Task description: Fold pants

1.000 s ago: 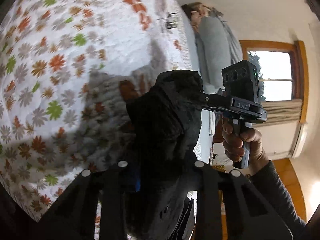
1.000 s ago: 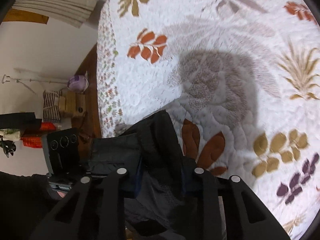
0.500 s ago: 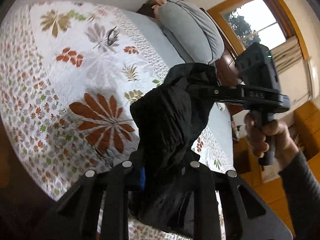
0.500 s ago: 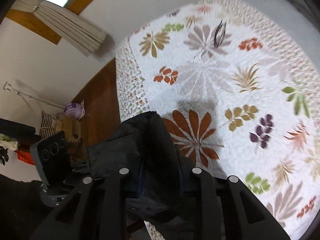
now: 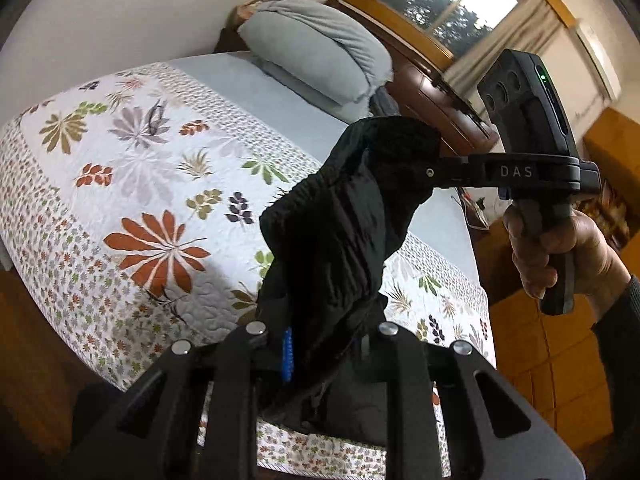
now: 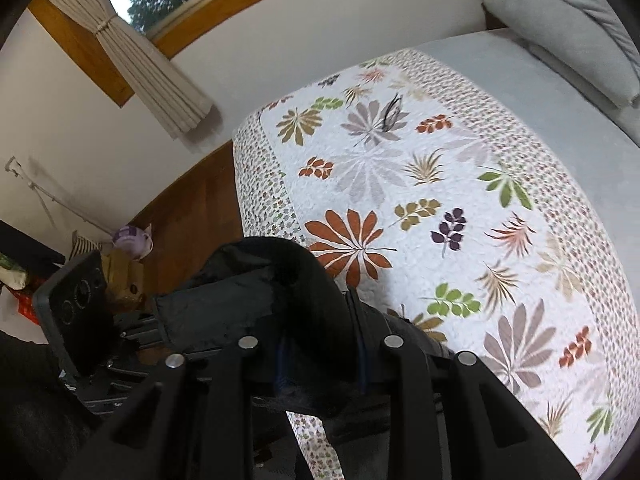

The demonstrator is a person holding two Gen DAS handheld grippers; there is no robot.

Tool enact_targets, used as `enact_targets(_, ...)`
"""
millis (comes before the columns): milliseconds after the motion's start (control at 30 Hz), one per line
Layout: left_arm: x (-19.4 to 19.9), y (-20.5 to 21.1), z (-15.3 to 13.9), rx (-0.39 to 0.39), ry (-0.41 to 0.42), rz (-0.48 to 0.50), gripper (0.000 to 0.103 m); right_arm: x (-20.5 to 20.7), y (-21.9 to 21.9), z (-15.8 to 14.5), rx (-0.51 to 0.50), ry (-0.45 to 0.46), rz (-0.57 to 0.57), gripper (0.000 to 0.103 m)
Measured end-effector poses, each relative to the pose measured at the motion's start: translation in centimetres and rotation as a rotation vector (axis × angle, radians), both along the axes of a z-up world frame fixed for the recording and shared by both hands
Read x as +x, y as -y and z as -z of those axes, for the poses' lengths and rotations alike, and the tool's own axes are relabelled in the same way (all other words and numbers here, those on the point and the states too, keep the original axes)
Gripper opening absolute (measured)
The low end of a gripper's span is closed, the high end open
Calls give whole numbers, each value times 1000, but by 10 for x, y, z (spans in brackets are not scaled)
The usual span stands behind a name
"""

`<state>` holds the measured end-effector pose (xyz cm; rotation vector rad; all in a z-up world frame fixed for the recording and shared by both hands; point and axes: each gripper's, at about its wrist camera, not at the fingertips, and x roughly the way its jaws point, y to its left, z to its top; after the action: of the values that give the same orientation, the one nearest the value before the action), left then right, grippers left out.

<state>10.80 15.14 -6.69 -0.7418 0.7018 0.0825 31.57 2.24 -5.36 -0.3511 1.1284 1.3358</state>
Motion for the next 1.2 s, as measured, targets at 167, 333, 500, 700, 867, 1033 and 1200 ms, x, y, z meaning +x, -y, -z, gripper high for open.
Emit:
enact_targets(167,5,22,-16,38,-1,41,19,2,29,-5,27,11,37,26)
enact_targets(333,10,39,-28,77,-1,69,19,2,50,-10,45,25,63,26)
enact_targets(500,14,51,-34,102,0,87,19,5,65,-11,57,36,82,26)
enact_targets(700,17,60,-38,126,-3,105,19,4,79,-11,68,52,92,26)
enact_targets(867,20,67,-39,152,-7,120,19,3,87,-10,72,65,98,26)
enact_targets(1033,23,76,-40,176,-9,143,19,2,97,-9,69,83,99,26)
enact_targets(1200,28,88,-42,195,-8,168,19,4,110,-8,59,101,105,26)
